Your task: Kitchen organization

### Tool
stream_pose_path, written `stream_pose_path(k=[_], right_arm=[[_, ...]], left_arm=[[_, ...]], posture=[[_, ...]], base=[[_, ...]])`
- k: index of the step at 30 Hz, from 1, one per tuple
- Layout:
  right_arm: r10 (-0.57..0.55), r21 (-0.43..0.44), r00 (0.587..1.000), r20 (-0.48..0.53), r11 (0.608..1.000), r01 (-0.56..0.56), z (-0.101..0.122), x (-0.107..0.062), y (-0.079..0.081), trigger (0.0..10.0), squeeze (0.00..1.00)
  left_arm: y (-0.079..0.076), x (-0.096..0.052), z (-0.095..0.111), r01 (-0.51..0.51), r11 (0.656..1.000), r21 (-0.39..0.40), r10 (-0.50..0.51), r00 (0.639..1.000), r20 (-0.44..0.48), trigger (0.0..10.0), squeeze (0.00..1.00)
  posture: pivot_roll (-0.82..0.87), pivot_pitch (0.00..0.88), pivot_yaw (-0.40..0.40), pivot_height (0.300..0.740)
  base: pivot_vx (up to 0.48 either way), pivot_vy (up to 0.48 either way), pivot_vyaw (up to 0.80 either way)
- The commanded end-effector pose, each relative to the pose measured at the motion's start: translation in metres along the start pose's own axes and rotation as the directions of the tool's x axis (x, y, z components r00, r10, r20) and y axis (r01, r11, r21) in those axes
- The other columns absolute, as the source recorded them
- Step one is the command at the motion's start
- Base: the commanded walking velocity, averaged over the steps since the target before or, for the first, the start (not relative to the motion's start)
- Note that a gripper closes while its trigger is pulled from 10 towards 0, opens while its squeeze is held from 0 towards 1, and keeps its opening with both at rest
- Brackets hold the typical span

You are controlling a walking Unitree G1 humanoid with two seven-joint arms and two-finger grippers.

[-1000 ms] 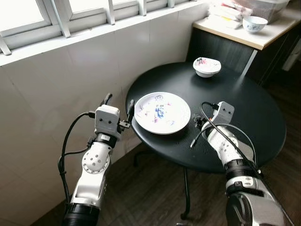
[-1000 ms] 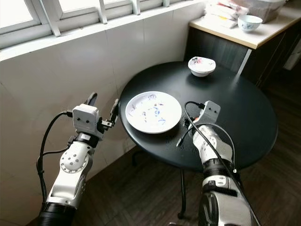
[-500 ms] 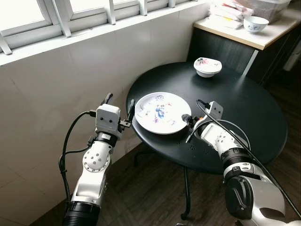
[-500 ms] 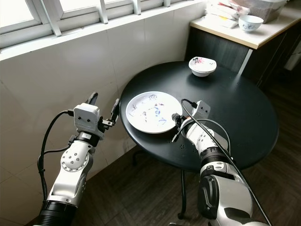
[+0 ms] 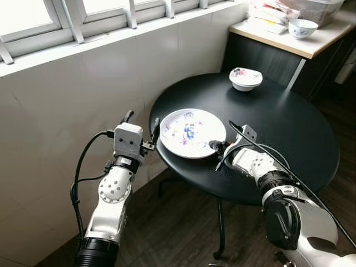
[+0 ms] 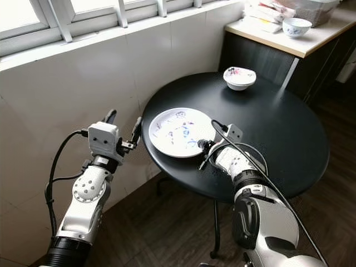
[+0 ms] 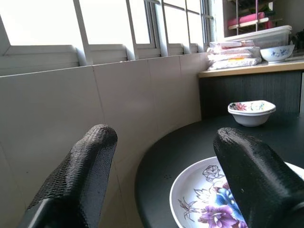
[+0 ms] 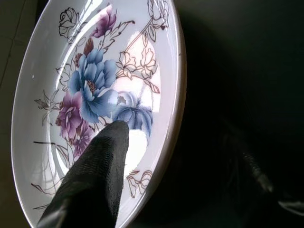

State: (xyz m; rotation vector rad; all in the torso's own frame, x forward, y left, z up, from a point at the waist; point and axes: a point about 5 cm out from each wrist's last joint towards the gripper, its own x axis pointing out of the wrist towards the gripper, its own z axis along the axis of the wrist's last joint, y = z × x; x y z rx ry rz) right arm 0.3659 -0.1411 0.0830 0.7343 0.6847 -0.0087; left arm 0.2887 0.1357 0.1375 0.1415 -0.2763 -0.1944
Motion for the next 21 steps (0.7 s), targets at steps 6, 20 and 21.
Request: stream_pose_path(k=[6,20,21], right_arm=[[-0.031,0.039,0.999,0.014,0.999,0.030,0.003,0.000,-0.003,0.0,0.00],[-0.049,0.061,0.995,0.092,0.997,0.044,0.012,-0.001,-0.003,0.0,0.00],[-0.050,0.068,0.992,0.112,0.997,0.043,0.015,-0.002,-0.002,0.0,0.00]], left_arm=[[-0.003,0.003,-0.002,0.012,1.000,0.002,-0.012,1.000,-0.022,10.0,0.00],[-0.003,0.003,-0.003,0.013,1.000,0.002,-0.013,0.999,-0.035,10.0,0.00],[-0.003,0.003,-0.004,0.013,1.000,0.003,-0.013,0.999,-0.035,10.0,0.00]], posture=[[-0.02,0.000,-0.033,0.740],[-0.02,0.000,-0.031,0.740],[-0.02,0.000,-0.031,0.740]], base=[[0.000,0.000,0.00],[0.000,0.000,0.00],[0.000,0.000,0.00]])
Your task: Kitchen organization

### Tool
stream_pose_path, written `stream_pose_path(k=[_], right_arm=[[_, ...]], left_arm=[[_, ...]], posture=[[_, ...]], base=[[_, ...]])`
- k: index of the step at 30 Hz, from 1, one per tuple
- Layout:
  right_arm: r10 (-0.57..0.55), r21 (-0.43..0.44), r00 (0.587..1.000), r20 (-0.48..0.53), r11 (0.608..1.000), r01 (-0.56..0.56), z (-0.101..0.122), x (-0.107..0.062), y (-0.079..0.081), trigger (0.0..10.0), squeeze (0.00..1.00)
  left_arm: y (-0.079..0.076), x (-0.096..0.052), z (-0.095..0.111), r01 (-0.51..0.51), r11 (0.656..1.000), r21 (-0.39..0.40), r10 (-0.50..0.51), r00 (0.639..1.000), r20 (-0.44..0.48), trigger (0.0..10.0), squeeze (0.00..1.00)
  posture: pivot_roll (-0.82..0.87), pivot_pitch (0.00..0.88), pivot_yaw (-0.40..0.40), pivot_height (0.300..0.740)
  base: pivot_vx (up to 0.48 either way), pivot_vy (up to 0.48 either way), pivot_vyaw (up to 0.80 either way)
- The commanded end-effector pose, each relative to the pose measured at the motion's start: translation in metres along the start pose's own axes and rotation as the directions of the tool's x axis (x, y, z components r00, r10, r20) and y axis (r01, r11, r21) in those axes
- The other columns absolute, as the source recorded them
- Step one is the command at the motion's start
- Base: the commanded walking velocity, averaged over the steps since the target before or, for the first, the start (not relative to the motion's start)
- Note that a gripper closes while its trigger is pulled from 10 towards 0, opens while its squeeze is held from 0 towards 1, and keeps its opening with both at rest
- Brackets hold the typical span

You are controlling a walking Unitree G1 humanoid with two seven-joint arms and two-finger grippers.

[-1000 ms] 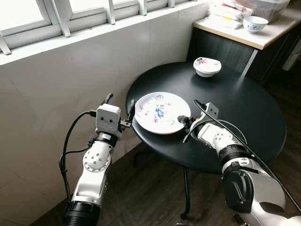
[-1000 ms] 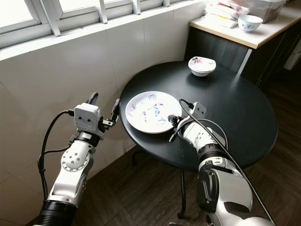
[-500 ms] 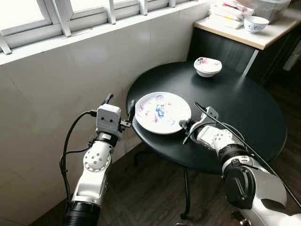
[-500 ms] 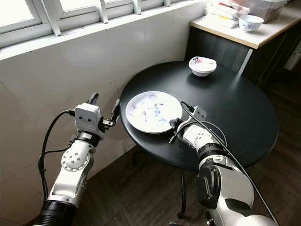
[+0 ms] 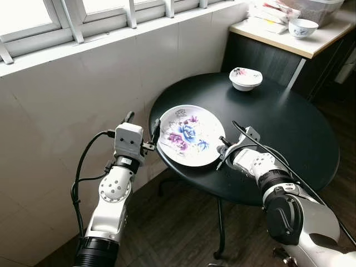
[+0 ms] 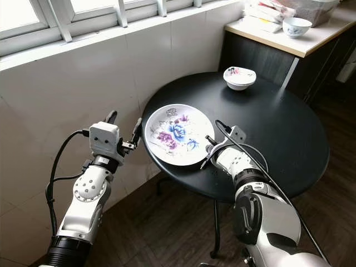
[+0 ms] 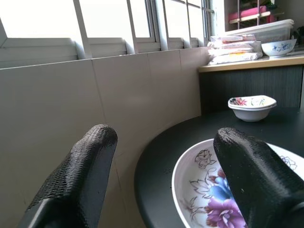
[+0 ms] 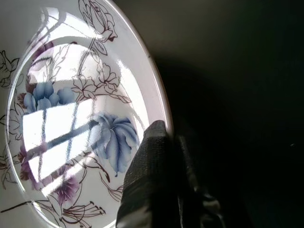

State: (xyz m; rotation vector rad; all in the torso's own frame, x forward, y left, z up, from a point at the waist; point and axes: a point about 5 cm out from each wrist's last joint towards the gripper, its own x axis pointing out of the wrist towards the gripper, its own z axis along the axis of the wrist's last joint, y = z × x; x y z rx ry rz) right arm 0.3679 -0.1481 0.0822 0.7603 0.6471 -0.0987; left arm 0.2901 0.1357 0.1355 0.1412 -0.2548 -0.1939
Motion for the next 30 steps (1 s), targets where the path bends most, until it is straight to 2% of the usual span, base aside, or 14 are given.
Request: stream_pose_path(k=[1,4,6,7,8,9,10,11,13,14,20,23,25,30], right_arm=[[0.013,0.027,0.997,0.080,1.000,-0.016,0.014,-0.002,0.004,0.0,0.00],[0.057,0.068,0.974,0.219,0.995,-0.073,0.033,-0.008,0.011,0.0,0.00],[0.077,0.067,0.967,0.241,0.993,-0.096,0.036,-0.010,0.014,0.0,0.00],[0.118,0.037,0.939,0.322,0.990,-0.137,0.047,-0.015,0.021,0.0,0.00],[0.154,-0.002,0.908,0.391,0.986,-0.167,0.055,-0.022,0.027,0.0,0.00],[0.164,-0.076,0.876,0.454,0.986,-0.145,0.063,-0.028,0.029,0.0,0.00],[0.164,-0.076,0.876,0.454,0.986,-0.145,0.063,-0.028,0.029,0.0,0.00],[0.212,-0.254,0.801,0.560,0.964,-0.077,0.074,-0.039,0.035,0.0,0.00],[0.297,-0.405,0.728,0.618,0.914,-0.030,0.077,-0.050,0.045,0.0,0.00],[0.330,-0.443,0.704,0.629,0.896,-0.024,0.077,-0.054,0.048,0.0,0.00],[0.444,-0.509,0.678,0.585,0.852,-0.118,0.056,-0.061,0.057,0.0,0.00],[0.489,-0.560,0.665,0.565,0.819,-0.126,0.044,-0.066,0.058,0.0,0.00],[0.491,-0.574,0.666,0.561,0.811,-0.114,0.042,-0.066,0.058,0.0,0.00],[0.529,-0.604,0.649,0.547,0.786,-0.132,0.036,-0.072,0.061,0.0,0.00]], left_arm=[[-0.003,0.002,-0.001,0.012,1.000,0.006,-0.012,1.000,-0.014,10.0,0.00],[-0.002,0.001,-0.001,0.011,1.000,0.006,-0.011,1.000,-0.015,10.0,0.00],[-0.002,0.001,-0.001,0.010,1.000,0.006,-0.010,1.000,-0.015,10.0,0.00],[-0.002,0.001,-0.001,0.010,1.000,0.006,-0.010,1.000,-0.016,10.0,0.00],[-0.002,0.001,-0.001,0.010,1.000,0.006,-0.009,1.000,-0.017,10.0,0.00],[-0.002,0.001,-0.001,0.010,1.000,0.006,-0.010,1.000,-0.017,10.0,0.00],[-0.002,0.001,-0.001,0.010,1.000,0.006,-0.010,1.000,-0.017,10.0,0.00],[-0.002,0.001,-0.002,0.010,1.000,0.006,-0.010,1.000,-0.018,10.0,0.00],[-0.001,0.002,-0.002,0.010,1.000,0.006,-0.010,1.000,-0.019,10.0,0.00],[-0.001,0.002,-0.002,0.009,1.000,0.006,-0.009,1.000,-0.019,10.0,0.00],[-0.001,0.002,-0.002,0.005,1.000,0.007,-0.005,1.000,-0.019,10.0,0.00],[0.001,0.002,-0.002,-0.007,1.000,-0.002,0.007,1.000,-0.021,10.0,0.00],[0.001,0.002,-0.002,-0.006,1.000,-0.001,0.006,1.000,-0.021,10.0,0.00],[0.001,0.002,-0.002,-0.005,1.000,-0.001,0.005,1.000,-0.021,10.0,0.00]], posture=[[-0.02,0.000,-0.031,0.740],[-0.02,0.000,-0.028,0.740],[-0.02,0.000,-0.028,0.740],[-0.03,0.000,-0.025,0.740],[-0.03,0.000,-0.024,0.740],[-0.03,0.000,-0.024,0.740],[-0.03,0.000,-0.024,0.740],[-0.03,0.000,-0.024,0.740],[-0.03,0.000,-0.023,0.740],[-0.03,0.000,-0.023,0.740],[-0.03,0.000,-0.026,0.740],[-0.03,0.000,-0.027,0.740],[-0.03,0.000,-0.027,0.740],[-0.03,0.000,-0.025,0.740]], base=[[0.000,0.000,0.00],[0.000,0.000,0.00],[0.000,0.000,0.00],[0.000,0.000,0.00],[0.000,0.000,0.00],[0.000,0.000,0.00],[0.000,0.000,0.00],[0.000,0.000,0.00],[0.000,0.000,0.00],[0.000,0.000,0.00],[0.000,0.000,0.00],[0.000,0.000,0.00],[0.000,0.000,0.00],[0.000,0.000,0.80]])
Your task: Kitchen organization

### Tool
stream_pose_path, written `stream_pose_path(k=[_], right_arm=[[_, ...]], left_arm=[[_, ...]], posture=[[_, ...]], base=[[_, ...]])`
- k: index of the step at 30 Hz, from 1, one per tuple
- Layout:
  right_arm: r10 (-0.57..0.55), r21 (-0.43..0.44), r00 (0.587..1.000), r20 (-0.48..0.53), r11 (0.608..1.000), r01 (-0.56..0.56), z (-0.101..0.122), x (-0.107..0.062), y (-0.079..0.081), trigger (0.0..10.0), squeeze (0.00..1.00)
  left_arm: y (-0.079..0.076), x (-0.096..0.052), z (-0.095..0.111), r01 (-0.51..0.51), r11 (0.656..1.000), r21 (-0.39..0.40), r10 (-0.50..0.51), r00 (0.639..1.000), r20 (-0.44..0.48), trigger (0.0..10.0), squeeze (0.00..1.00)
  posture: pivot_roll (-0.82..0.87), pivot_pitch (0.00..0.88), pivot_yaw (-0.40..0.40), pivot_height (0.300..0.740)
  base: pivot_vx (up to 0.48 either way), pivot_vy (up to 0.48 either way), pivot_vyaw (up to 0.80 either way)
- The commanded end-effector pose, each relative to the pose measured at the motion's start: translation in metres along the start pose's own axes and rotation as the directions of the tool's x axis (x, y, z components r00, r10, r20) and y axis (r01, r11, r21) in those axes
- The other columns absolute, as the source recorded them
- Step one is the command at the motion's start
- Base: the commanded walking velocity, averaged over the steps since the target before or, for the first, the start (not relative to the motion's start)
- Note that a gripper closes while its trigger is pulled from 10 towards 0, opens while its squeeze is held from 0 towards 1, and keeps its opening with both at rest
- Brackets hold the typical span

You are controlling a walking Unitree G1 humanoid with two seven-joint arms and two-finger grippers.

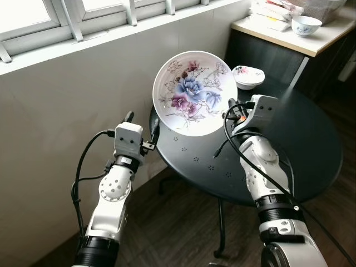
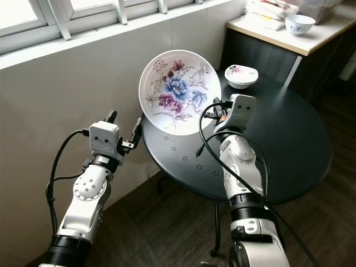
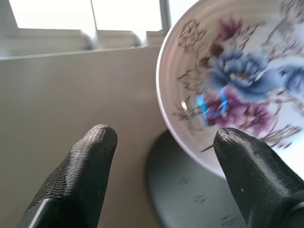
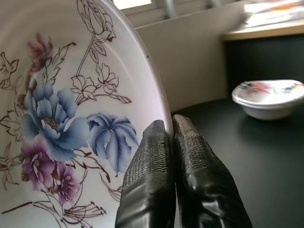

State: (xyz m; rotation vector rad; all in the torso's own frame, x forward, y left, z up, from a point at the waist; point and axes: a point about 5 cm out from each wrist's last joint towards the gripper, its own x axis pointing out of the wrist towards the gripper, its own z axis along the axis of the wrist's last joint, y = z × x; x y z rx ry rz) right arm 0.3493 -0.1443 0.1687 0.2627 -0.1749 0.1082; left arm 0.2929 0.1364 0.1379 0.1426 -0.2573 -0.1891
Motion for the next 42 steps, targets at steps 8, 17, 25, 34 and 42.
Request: stream_pose_path(k=[8,17,25,34,42], right_arm=[[0.088,-0.026,0.995,0.055,0.996,-0.086,0.010,-0.004,0.019,0.0,0.00],[0.117,-0.048,0.991,0.058,0.992,-0.114,0.010,-0.007,0.023,0.0,0.00],[0.122,-0.068,0.991,0.054,0.991,-0.118,0.010,-0.008,0.024,0.0,0.00],[0.128,-0.094,0.990,0.061,0.988,-0.122,0.011,-0.008,0.026,0.0,0.00],[0.129,-0.104,0.990,0.063,0.987,-0.122,0.011,-0.008,0.026,0.0,0.00]], left_arm=[[0.000,-0.001,-0.003,-0.008,1.000,0.000,0.008,1.000,-0.024,10.0,0.00],[0.000,-0.001,-0.003,-0.009,1.000,-0.001,0.009,1.000,-0.024,10.0,0.00],[0.000,0.000,-0.003,-0.015,1.000,-0.007,0.015,1.000,-0.022,10.0,0.00],[0.000,-0.001,-0.003,-0.010,1.000,-0.010,0.010,1.000,-0.028,10.0,0.00],[0.000,0.000,-0.003,-0.009,1.000,-0.012,0.009,1.000,-0.023,10.0,0.00]], posture=[[-0.03,0.000,-0.028,0.740],[-0.03,0.000,-0.027,0.740],[-0.03,0.000,-0.030,0.740],[-0.03,0.000,-0.030,0.740],[-0.03,0.000,-0.029,0.740]], base=[[0.000,0.000,0.80],[0.000,0.000,0.80],[0.000,0.000,0.80],[0.000,0.187,0.80],[0.000,0.480,0.80]])
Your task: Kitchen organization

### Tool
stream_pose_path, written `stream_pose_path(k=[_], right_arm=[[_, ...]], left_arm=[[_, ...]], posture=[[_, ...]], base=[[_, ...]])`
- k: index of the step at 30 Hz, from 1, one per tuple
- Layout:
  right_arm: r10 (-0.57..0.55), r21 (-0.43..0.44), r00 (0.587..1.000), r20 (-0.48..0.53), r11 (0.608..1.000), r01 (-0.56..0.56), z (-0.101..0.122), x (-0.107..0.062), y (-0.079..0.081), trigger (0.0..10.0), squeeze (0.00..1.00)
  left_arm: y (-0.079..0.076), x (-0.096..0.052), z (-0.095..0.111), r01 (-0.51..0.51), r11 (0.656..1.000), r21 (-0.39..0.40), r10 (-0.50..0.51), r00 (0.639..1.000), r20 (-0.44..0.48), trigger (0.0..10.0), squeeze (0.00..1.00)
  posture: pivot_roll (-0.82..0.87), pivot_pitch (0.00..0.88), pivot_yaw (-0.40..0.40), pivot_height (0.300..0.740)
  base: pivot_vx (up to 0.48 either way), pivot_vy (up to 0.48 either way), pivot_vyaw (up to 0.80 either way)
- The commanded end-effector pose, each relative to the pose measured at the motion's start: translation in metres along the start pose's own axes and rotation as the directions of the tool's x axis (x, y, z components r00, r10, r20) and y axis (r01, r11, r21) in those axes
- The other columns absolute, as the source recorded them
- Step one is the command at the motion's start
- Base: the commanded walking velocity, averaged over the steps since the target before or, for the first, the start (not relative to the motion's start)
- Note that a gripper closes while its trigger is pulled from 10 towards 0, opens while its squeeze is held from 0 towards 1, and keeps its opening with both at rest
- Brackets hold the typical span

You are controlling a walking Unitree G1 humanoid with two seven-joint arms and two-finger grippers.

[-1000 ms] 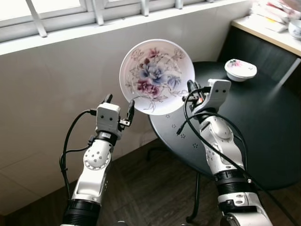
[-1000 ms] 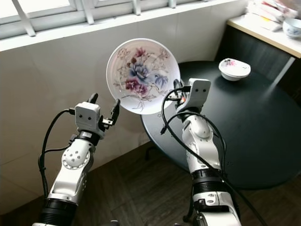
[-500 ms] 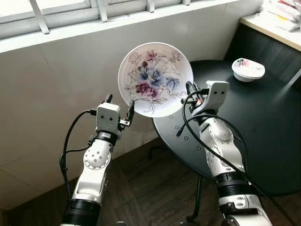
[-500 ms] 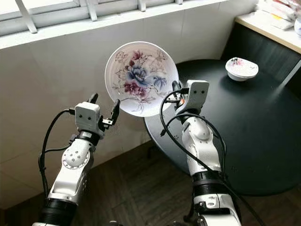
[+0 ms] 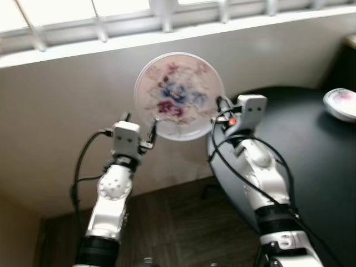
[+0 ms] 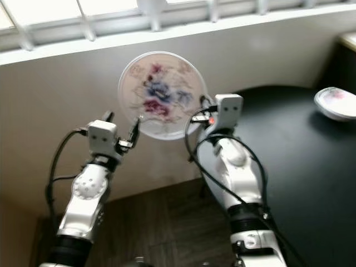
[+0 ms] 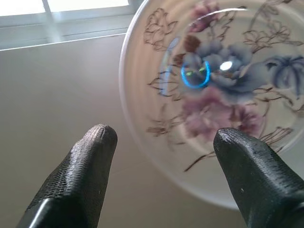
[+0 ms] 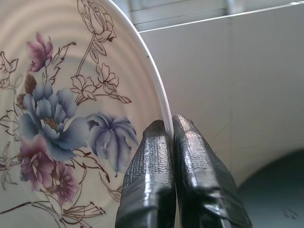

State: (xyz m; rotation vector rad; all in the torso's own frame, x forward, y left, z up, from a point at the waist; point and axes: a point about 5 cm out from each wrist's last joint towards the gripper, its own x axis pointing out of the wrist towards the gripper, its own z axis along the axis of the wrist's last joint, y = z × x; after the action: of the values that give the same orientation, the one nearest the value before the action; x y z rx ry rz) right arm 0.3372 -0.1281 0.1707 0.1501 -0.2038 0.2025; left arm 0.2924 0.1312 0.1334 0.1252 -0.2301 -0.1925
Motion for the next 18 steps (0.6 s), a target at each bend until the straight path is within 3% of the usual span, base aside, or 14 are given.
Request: stream_pose_path(k=[1,18], right_arm=[[0.017,0.000,0.998,0.061,1.000,-0.017,0.0119,0.0028,0.0071,0.0,0.00],[0.021,-0.018,0.997,0.069,1.000,-0.020,0.0128,0.0037,0.0093,0.0,0.00]], left_arm=[[0.0057,0.0000,0.0010,-0.012,1.000,0.007,0.012,1.000,0.004,10.0,0.00],[0.0055,0.0003,0.0027,-0.010,1.000,0.017,0.009,1.000,0.020,10.0,0.00]], posture=[[-0.03,0.000,-0.029,0.740],[-0.03,0.000,-0.030,0.740]], base=[[0.000,0.480,0.80],[0.000,0.000,0.80]])
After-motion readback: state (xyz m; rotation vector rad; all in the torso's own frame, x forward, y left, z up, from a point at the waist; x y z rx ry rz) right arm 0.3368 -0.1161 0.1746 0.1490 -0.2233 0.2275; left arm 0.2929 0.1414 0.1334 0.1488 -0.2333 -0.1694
